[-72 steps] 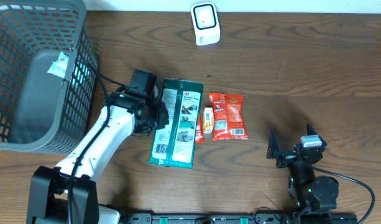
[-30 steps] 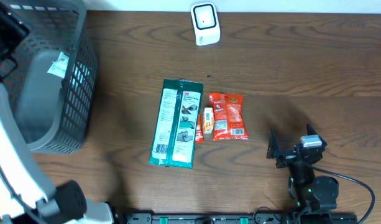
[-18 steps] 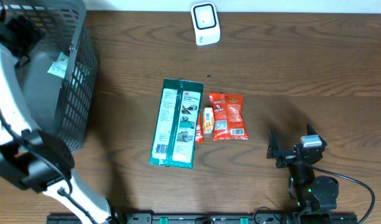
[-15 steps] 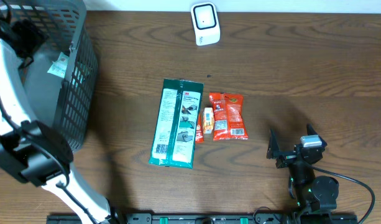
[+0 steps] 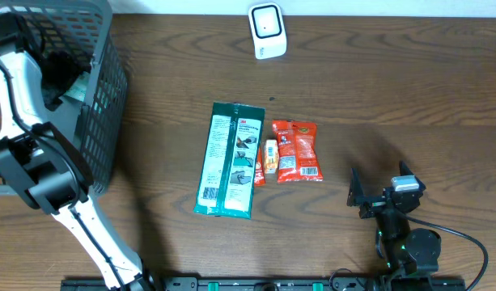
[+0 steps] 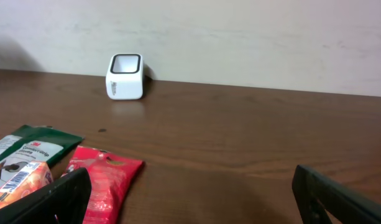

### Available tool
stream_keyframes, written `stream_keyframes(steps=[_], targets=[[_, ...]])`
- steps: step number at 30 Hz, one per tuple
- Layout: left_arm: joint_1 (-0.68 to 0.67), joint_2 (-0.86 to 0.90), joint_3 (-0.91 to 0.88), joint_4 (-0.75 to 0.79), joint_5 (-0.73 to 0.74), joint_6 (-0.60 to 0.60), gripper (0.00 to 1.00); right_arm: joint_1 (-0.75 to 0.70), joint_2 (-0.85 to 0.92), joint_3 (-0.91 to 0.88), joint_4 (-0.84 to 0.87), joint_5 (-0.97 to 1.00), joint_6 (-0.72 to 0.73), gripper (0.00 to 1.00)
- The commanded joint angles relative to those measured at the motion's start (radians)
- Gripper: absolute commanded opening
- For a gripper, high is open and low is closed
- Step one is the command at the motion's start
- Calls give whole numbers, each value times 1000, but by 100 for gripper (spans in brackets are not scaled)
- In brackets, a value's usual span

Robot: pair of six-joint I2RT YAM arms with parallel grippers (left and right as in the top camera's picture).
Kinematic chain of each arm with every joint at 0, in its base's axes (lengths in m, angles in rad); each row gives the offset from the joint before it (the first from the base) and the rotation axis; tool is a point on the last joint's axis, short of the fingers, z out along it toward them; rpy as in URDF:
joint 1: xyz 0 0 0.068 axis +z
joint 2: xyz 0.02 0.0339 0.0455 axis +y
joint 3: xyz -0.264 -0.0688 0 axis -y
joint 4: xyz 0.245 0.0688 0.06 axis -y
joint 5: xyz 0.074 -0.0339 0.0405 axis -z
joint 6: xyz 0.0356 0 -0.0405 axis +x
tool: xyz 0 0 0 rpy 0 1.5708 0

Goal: Scan the item barcode
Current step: 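Reach the left gripper into the basket and grasp the mint-green wipes pack, then lift the wipes pack out and carry it toward the gloves pack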

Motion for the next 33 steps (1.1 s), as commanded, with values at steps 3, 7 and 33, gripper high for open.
stream_keyframes(steps=[3,7,33], targets=[[-6,31,-30,36,13,-10,84,-11,-5,-1,-3,-5,-5,99],[-19,31,-55,53,8,-10,80,-11,-5,-1,-3,-5,-5,99],[-7,11,-221,77,-156,-80,20,-11,-5,-1,-3,-5,-5,99]])
